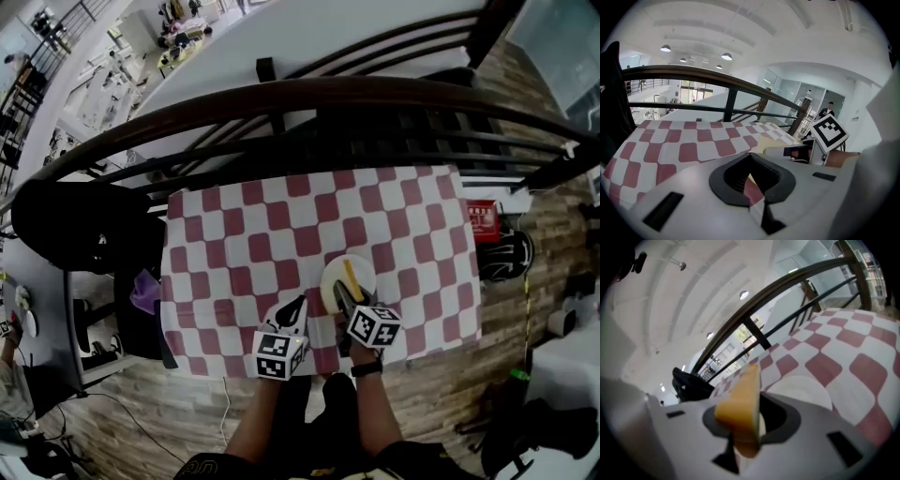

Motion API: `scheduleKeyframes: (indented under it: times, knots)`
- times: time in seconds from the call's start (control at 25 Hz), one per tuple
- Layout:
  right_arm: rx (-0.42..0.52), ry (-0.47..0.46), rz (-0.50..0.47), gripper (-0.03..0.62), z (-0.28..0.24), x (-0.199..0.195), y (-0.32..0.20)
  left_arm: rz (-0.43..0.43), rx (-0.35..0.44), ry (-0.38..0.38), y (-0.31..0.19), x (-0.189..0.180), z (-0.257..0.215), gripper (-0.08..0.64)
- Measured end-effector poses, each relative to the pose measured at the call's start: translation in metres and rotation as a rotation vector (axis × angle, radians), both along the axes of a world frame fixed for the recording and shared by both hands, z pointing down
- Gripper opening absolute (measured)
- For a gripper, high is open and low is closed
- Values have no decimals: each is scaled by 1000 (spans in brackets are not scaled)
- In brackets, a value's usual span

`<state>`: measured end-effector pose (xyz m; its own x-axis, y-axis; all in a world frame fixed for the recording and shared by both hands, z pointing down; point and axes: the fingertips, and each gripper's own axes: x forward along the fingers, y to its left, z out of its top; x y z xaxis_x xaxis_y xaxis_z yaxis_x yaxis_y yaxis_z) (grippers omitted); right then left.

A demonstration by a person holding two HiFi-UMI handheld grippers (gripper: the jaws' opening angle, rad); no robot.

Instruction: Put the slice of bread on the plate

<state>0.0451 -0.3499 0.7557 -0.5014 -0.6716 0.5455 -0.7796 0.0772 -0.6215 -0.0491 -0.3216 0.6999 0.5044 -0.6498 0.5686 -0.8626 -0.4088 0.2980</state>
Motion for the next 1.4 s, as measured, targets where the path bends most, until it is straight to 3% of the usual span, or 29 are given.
scheduleKeyframes:
  times: [0.16,0.32,0.44,0.56,0.64,0.72,0.92,1.04,1.24,1.4]
  knots:
    - [17,74,0,106,13,11,-10,-22,-8,-17,-4,-9,8,18]
    - [42,242,-25,131,27,27,-15,-5,-22,-37,-4,-9,14,18]
    - [70,315,-42,140,30,32,-20,-13,-39,11,-3,-4,14,18]
    - [41,355,-2,154,35,42,-23,-16,-53,33,0,-3,15,18]
    - [16,409,36,216,40,55,-25,-22,-59,38,2,-3,15,18]
    - [-15,461,29,348,47,66,-23,-26,-59,43,3,-3,13,18]
    - [-69,519,-12,436,60,88,-17,-27,-58,49,8,-1,11,18]
    - [-55,555,-28,437,44,94,-11,-30,-53,58,11,2,4,18]
    - [62,480,-40,436,-24,73,-4,-24,25,69,3,8,-36,18]
    - [212,460,-89,409,-96,46,-3,-20,143,77,-10,13,-87,18]
